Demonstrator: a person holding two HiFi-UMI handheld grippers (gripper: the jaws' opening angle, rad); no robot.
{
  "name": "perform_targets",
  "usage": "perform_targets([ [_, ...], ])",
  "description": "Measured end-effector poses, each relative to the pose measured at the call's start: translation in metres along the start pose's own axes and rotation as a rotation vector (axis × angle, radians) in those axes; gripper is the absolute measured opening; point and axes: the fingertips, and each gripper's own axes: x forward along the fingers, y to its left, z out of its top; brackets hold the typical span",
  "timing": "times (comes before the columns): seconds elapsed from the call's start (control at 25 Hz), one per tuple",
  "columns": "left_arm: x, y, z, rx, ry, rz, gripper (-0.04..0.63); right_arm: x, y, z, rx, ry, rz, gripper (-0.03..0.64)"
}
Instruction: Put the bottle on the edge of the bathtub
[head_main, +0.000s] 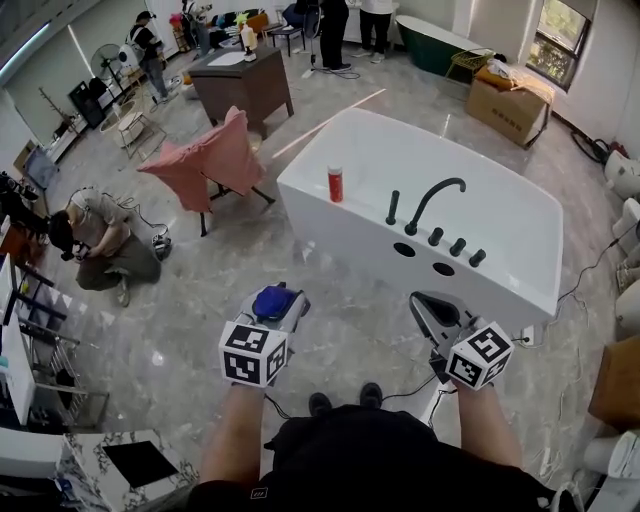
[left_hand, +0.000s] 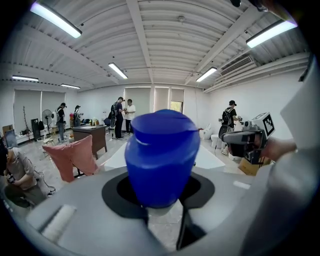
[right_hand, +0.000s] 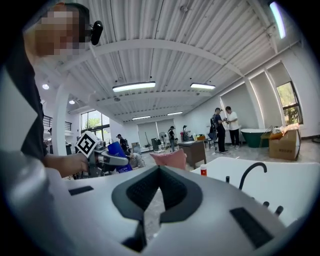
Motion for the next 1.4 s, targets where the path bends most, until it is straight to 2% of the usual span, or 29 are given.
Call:
perform_targets([
  [0.32, 0.030, -0.037, 0.013, -0.003, 0.004, 0.015, 0.153, -0.044, -0.048, -0.007, 0.059, -0.023, 0.005, 0.012],
  [0.6, 0.049, -0.034, 0.021, -0.005, 0.012, 0.034, 0.153, -0.035, -0.065, -0.011, 0.080, -0.007, 0.045, 0.012],
  [0.88, 0.080, -0.007, 0.026, 0.007, 0.015, 0.018, 0.153, 0.006, -0.085, -0.011, 0.094, 0.012, 0.059, 0.012],
  [1.4, 0.167, 0.084, 0.047, -0.003, 0.057, -0.037, 0.153, 0.122, -0.137, 0.004, 0.124, 0.075, 0.035, 0.012],
])
